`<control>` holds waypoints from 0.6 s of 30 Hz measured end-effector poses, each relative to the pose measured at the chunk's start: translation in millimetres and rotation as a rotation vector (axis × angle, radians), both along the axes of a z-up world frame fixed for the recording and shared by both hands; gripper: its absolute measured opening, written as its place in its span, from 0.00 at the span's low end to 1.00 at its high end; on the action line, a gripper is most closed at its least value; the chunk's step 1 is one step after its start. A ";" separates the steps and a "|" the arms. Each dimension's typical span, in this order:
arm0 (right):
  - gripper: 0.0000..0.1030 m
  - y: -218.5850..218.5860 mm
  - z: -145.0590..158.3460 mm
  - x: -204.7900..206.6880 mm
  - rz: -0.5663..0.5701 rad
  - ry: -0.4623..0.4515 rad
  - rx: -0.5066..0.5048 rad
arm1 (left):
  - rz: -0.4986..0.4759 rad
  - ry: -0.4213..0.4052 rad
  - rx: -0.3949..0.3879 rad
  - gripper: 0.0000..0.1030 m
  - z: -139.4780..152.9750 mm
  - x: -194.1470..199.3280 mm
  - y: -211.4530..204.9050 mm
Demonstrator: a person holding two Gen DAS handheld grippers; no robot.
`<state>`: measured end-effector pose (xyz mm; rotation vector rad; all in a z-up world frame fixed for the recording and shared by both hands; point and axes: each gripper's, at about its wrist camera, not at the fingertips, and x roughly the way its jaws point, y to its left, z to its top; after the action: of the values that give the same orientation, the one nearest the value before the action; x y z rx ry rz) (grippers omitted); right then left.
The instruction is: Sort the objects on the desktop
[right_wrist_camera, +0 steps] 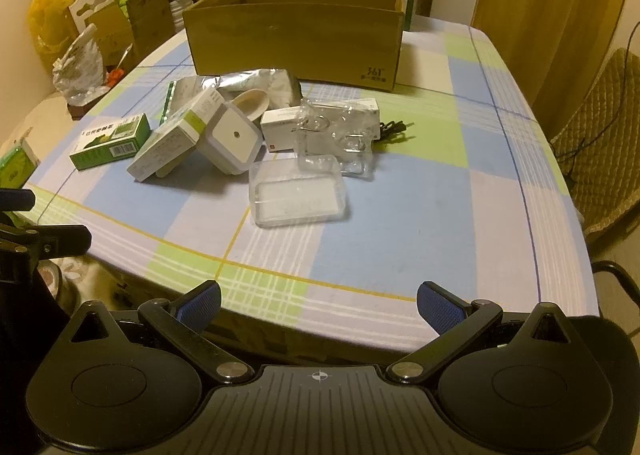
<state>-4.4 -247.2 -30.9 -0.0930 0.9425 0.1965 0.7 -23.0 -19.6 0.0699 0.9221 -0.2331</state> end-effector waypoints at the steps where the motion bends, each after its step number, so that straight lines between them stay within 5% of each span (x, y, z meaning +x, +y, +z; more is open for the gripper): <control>1: 0.98 0.1 -0.5 1.1 0.004 0.000 -0.002 | -0.004 -0.002 0.007 0.99 -0.2 0.3 -0.2; 18: 0.98 -1.3 -3.7 17.5 0.049 -0.004 -0.046 | -0.027 0.003 0.034 0.99 -5.1 7.8 3.2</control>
<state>13.1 -248.5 -34.6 -0.1589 0.9414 0.2204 8.5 -19.8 -24.7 0.1135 0.9285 -0.2430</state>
